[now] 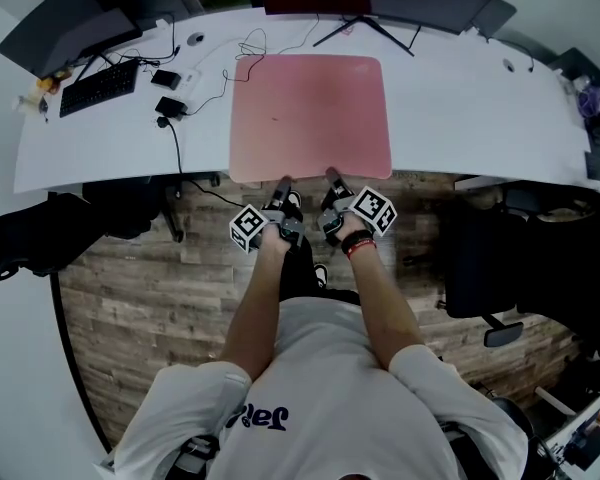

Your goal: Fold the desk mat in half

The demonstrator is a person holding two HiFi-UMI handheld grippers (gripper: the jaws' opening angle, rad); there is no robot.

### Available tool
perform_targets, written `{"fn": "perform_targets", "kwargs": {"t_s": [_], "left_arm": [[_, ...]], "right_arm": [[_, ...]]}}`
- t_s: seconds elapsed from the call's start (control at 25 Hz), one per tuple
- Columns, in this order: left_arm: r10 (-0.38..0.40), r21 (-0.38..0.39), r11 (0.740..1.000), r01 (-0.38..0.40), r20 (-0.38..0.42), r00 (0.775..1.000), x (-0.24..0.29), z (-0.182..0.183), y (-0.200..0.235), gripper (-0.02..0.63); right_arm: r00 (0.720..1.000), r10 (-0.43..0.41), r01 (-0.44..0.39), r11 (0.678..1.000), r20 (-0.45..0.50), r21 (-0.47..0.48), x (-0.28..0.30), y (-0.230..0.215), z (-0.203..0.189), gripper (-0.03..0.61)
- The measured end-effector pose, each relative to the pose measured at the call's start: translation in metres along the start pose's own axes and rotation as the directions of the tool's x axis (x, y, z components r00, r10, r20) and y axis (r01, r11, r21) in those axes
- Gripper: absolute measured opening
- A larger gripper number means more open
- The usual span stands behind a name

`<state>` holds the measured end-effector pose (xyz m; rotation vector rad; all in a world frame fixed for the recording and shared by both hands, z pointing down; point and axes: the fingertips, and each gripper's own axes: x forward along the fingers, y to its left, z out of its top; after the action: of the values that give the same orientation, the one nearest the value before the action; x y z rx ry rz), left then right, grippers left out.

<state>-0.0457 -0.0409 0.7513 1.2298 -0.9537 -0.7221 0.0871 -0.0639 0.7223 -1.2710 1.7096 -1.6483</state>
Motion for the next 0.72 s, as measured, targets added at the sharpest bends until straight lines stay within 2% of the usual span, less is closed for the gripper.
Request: {"fn": "perform_targets", "kwargs": {"t_s": [0.2, 0.28, 0.4, 0.44, 0.72], "left_arm": [[0.005, -0.061, 0.998, -0.001, 0.051, 0.999, 0.005, 0.012, -0.003, 0.19], [0.018, -0.063, 0.998, -0.014, 0.06, 0.998, 0.008, 0.014, -0.005, 0.146], [0.042, -0.043, 0.998, -0.04, 0.063, 0.997, 0.011, 0.015, -0.011, 0.046], [0.051, -0.033, 0.998, -0.049, 0.062, 0.997, 0.012, 0.015, -0.014, 0.035], [0.086, 0.047, 0.995, -0.088, 0.036, 0.996, 0.014, 0.017, -0.029, 0.032]], "right_arm": [[1.0, 0.004, -0.004, 1.0, -0.009, -0.002, 0.0, 0.006, 0.001, 0.032], [1.0, 0.002, -0.002, 1.0, -0.015, -0.002, 0.001, 0.008, 0.001, 0.032], [1.0, -0.006, 0.006, 1.0, -0.021, -0.005, 0.001, 0.008, 0.002, 0.032], [1.0, -0.011, 0.01, 1.0, -0.022, -0.004, 0.001, 0.008, 0.002, 0.032], [0.999, -0.04, 0.041, 0.999, -0.013, 0.017, 0.002, 0.007, 0.005, 0.032]]}}
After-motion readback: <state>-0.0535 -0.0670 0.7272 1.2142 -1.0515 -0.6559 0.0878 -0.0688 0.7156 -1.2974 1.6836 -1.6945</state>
